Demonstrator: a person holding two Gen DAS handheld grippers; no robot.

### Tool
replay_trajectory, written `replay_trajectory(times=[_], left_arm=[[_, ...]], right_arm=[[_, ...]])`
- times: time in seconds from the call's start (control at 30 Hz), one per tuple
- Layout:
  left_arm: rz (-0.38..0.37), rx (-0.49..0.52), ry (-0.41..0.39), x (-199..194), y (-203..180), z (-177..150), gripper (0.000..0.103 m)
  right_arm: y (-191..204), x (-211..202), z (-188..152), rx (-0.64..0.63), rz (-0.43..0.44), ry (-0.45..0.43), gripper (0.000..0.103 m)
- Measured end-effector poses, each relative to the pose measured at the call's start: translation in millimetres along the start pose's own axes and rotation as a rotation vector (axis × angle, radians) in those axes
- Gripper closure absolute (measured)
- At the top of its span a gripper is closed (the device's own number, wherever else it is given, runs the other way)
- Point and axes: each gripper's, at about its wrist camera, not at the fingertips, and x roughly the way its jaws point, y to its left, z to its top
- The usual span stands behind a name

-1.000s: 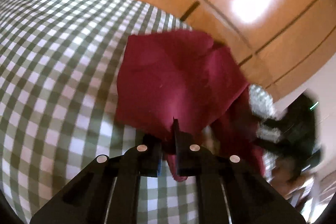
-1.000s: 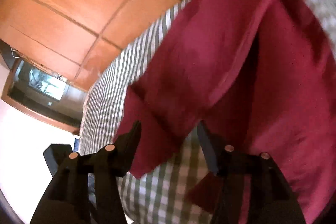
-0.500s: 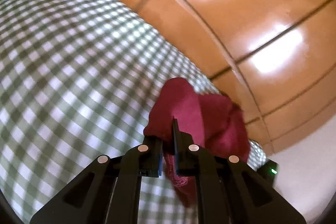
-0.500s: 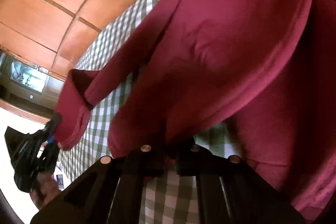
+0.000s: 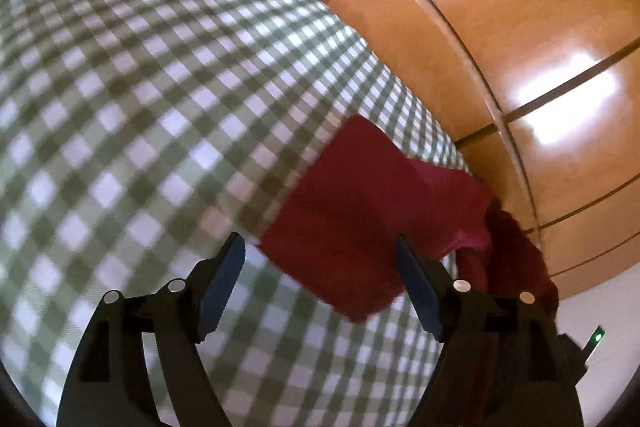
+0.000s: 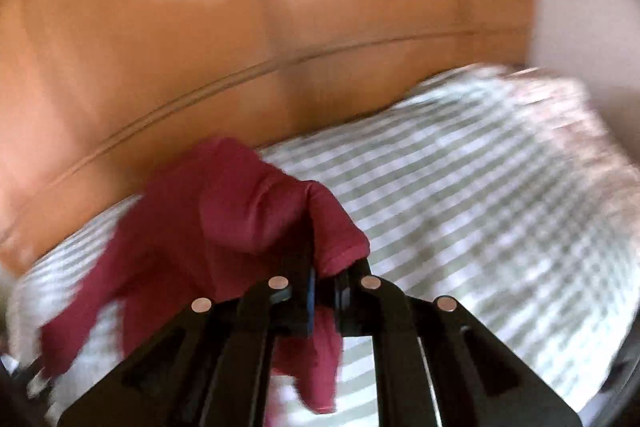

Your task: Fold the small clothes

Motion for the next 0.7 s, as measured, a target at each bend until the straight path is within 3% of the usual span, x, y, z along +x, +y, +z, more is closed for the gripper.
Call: replay_trajectory(times=[0.03,0.07,0.1,0.13,0.2,0.3,0.4,0.5,0.57,0.63,0.7], left_arm=[[0.020,0.013,-0.018,-10,3,-1,0.027],[0.031,0.016,-0.035,-19,4,-1,0.027],[0.036,0.017,-0.049,-28,7,-1,0.027],[0.037,0.015,-0.067,-39,11,-2,0.027],[0.027,0.015,-0.096,-55,17,-3,0.027],[-0.005,0.094,-0.117,-74,9,-16,0.027],[-0.079,0.178,-0.067,-73,-9,-38,0.035],[-0.183,0.263,0.061,-57,-33,-73,0.040],[-0.247,0.325,0.170,-37,-54,-99,0.054],[-0.298,0.361,0.270,-14,-76,-126,0.054],[-0.330,0.394,0.330,0,-95,-147,0.054]], right_arm=[[-16,4,8,0.025,-0.036,-0.006,0.092],[-31,9,15,0.050,-0.068,-0.009,0.070],[-37,13,19,0.063,-0.078,-0.009,0.040],[-48,15,21,0.087,-0.069,-0.004,0.033],[-63,10,16,0.129,-0.086,-0.001,0.030],[-69,-8,-7,0.109,-0.069,-0.004,0.022],[-74,-32,-38,0.096,-0.039,0.016,0.024],[-72,-41,-87,0.112,0.147,0.176,0.038],[-60,-49,-123,0.102,0.267,0.281,0.050],[-45,-54,-156,0.098,0.378,0.375,0.052],[-29,-58,-179,0.084,0.411,0.427,0.052]])
